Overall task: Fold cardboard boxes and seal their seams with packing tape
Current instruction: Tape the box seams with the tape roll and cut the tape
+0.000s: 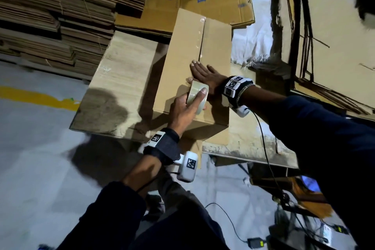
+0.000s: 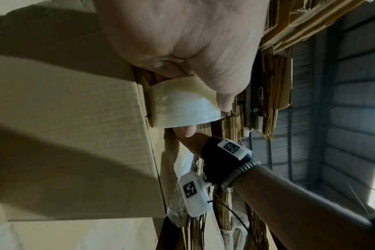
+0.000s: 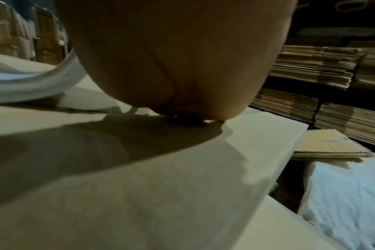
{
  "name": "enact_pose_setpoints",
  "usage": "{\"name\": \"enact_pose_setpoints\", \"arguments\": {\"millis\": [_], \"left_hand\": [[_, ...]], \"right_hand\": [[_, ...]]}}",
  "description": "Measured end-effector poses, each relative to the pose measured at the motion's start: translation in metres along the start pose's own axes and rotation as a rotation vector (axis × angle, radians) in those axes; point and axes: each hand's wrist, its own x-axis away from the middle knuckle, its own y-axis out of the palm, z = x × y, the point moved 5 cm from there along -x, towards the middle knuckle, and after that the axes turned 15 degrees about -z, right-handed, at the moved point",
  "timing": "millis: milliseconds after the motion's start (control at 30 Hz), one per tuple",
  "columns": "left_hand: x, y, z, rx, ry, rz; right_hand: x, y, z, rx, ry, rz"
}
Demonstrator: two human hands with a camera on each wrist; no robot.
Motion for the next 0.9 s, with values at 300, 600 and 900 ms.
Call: {"name": "enact_pose_setpoints", "arguments": {"millis": [300,600,900], "left_hand": [[0.066,0.009,-0.026,-0.200,-0.081,0.105],[0.060,0.008,-0.101,0.015,-0.225,0.088],[0.030,-0.003,-0.106,0.092,-0.215,0.088]], "right_hand": [[-0.007,0.004,-0.002,-0.116,0.073,0.035],[0.003,0.010,-0.010,-0.134,0.110,0.079],[0.042,0.047,-0.051,-0.110,0.033,0.113]]}}
